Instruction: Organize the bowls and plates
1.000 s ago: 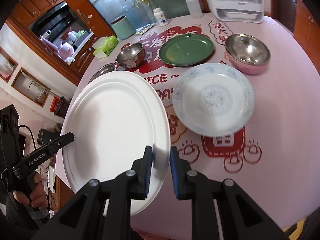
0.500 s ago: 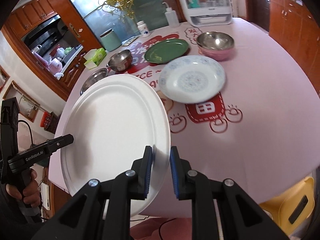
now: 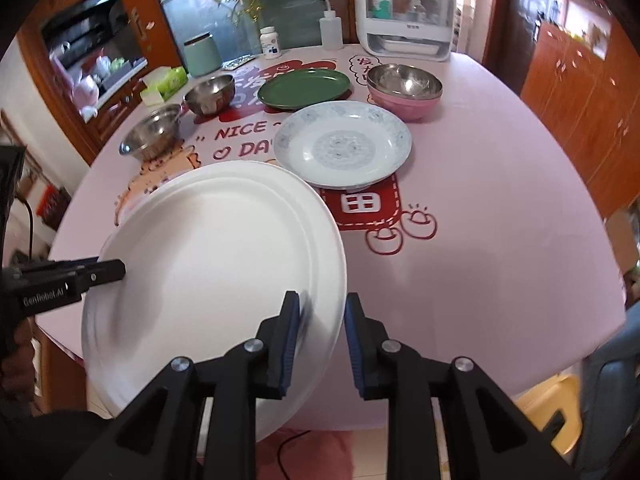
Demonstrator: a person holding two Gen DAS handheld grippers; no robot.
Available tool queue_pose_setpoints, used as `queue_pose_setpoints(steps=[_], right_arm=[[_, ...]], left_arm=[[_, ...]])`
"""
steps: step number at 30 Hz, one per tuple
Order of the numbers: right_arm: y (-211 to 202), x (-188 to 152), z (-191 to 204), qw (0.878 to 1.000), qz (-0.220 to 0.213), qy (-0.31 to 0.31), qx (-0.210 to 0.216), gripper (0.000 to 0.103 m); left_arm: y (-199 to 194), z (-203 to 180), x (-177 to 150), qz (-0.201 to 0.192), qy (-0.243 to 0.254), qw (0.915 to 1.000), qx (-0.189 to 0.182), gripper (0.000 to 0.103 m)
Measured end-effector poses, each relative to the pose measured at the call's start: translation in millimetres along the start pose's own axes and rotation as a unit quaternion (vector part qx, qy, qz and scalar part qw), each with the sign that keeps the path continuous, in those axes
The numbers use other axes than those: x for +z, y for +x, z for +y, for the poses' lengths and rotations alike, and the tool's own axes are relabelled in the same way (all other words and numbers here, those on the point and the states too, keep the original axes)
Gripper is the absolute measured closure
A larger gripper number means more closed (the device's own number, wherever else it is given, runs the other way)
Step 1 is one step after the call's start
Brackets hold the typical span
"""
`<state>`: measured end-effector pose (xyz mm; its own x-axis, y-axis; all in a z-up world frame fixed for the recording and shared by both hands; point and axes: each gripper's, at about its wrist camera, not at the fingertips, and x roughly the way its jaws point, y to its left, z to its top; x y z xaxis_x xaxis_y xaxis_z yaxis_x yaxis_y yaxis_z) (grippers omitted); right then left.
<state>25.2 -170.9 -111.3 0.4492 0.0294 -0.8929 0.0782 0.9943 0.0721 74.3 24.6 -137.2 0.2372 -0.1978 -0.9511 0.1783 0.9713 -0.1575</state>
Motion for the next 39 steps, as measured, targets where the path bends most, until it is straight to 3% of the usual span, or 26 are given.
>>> queue_pose_setpoints(steps=[18, 34, 39], right_arm=[[50.3, -5.5, -46.3, 0.998, 0.036, -0.043, 0.017, 0.078], [70.7, 2.1, -46.4, 0.996, 0.039, -0.081, 0.03, 0.076], [80.2, -3.7, -42.4, 0.994, 0.057, -0.083, 0.029, 0.076]], left_arm=[[57.7, -40.0, -1.5, 0.039, -0.051, 0.9974, 0.032, 0.073], [69.1, -41.1, 0.9, 0.031, -0.082, 0.9943, 0.061, 0.073], [76.4, -37.5, -1.0, 0.038, -0.087, 0.9934, 0.065, 0.073]])
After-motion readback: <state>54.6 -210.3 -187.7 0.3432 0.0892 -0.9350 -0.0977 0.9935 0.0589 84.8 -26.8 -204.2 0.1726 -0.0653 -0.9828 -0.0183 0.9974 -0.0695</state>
